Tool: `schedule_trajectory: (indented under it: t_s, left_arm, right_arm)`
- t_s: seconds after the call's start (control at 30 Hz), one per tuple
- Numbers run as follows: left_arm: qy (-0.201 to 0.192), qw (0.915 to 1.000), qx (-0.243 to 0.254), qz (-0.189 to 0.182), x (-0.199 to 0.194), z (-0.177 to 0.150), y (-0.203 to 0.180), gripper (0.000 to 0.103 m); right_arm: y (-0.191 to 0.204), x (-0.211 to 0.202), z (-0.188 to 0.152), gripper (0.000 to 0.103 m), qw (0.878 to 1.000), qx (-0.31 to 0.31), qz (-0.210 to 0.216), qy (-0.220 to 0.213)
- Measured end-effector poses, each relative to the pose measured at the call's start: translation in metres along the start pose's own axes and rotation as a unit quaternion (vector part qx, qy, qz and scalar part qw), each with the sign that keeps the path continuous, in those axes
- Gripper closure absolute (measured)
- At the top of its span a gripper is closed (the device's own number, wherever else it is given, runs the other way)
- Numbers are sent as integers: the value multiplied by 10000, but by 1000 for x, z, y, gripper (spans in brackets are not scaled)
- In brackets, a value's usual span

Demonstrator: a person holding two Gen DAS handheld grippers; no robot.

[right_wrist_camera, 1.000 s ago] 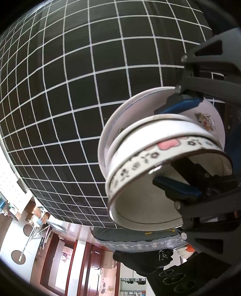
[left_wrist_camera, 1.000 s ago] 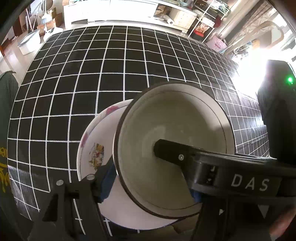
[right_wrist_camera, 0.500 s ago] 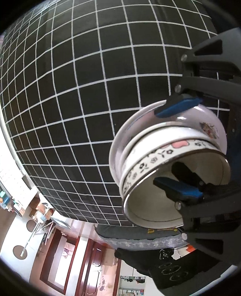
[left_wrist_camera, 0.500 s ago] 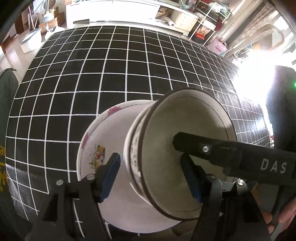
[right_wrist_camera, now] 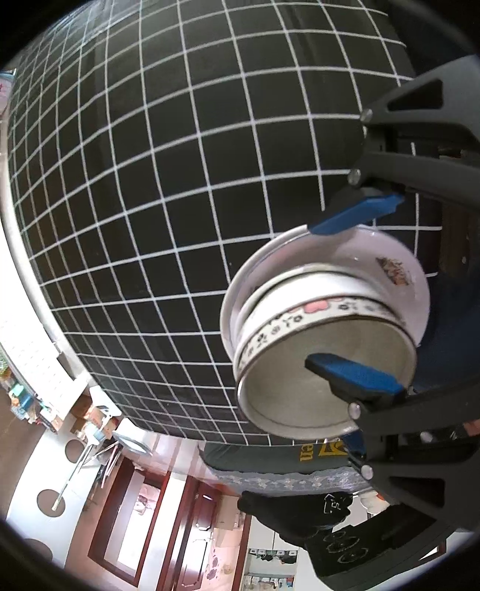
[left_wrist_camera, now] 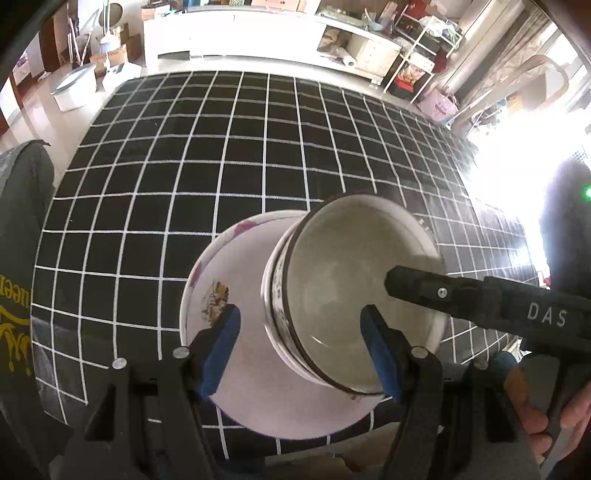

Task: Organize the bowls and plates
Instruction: 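Lower the nested bowls onto the plate stack and open the right gripper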

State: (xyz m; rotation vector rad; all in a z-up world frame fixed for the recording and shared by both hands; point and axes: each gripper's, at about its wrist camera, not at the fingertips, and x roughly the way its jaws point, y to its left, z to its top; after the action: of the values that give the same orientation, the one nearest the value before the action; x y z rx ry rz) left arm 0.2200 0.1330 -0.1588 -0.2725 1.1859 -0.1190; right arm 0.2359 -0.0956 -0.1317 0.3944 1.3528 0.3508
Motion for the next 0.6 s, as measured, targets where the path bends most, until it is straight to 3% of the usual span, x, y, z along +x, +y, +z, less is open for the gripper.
schedule_trajectory:
  t_s: [0.3,0.43,0.6]
  left_arm:
    - [-526,9982,52,295,-45,-13,-20,38]
    - [-827,9949,138,568,-69,-24,-31,38]
    - [-924,9937,288,573,-88,-34,-46,38]
  right_arm:
    - [2,-39,-19,32,9988,-166,-115,-438]
    - [6,-64,-31,32,9945,-428,-430,-850]
    - [14,-92,-48,32,9833,-930,-823,-1332]
